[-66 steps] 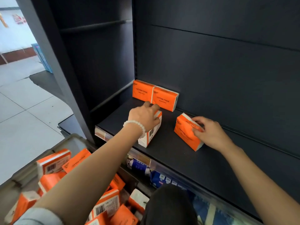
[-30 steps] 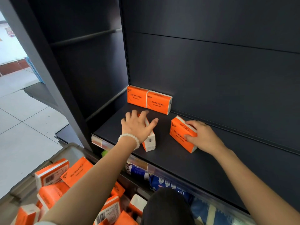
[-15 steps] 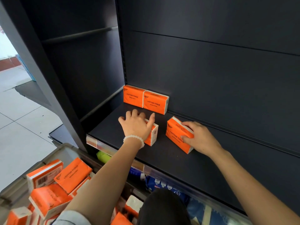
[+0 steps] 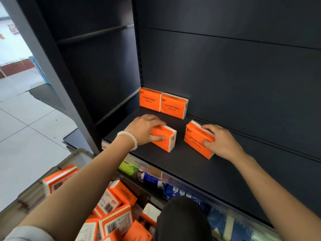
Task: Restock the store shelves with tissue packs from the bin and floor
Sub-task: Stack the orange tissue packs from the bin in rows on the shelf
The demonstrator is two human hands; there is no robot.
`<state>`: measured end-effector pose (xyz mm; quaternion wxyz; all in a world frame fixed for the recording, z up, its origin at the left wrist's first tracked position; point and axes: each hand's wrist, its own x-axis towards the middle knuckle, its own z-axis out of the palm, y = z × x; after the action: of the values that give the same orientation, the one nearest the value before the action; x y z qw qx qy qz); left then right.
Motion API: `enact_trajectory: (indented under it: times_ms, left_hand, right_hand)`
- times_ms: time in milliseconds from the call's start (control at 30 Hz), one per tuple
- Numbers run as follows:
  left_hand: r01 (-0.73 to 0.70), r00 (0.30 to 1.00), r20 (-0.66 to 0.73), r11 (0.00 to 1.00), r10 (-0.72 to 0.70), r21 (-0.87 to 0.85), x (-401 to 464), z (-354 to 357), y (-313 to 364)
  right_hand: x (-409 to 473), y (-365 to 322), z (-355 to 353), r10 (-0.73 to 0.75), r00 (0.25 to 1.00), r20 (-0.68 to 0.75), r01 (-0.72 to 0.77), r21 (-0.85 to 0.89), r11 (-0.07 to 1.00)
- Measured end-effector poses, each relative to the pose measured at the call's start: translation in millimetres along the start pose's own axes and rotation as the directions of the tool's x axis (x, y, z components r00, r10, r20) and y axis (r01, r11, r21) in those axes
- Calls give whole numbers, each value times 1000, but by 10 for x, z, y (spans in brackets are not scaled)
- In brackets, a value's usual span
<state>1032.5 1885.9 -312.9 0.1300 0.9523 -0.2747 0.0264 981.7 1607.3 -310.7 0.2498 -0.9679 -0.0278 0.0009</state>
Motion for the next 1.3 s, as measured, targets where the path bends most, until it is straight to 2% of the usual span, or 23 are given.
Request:
enact_trajectory:
  times_ms: [267, 400, 500, 667, 933, 1300]
  left_hand:
    - [-5, 998, 64, 969, -11, 248, -15, -60, 116]
    - [20, 1000, -11, 927, -18, 375, 11, -100, 35]
    - [113, 990, -114, 928, -77, 355, 93, -209, -174]
    - [202, 977, -140, 913, -161, 353, 429, -325, -512]
    - [218, 974, -133, 929, -185, 300, 992, -100, -891]
    - [190, 955, -263, 964, -138, 187, 1047, 69, -1030]
  right_hand:
    - [28, -119, 21, -18, 994, -103, -1, -187, 982]
    - [147, -222, 52, -60, 991, -122, 32, -218, 975]
    - [316, -340, 84, -99, 984, -146, 69, -198, 978]
    - [717, -556, 186, -173, 972, -156, 140, -205, 969]
    - [1263, -603, 466, -245, 937, -250, 171, -286, 943]
    - [1455, -580, 753, -334, 855, -395, 238, -273, 932]
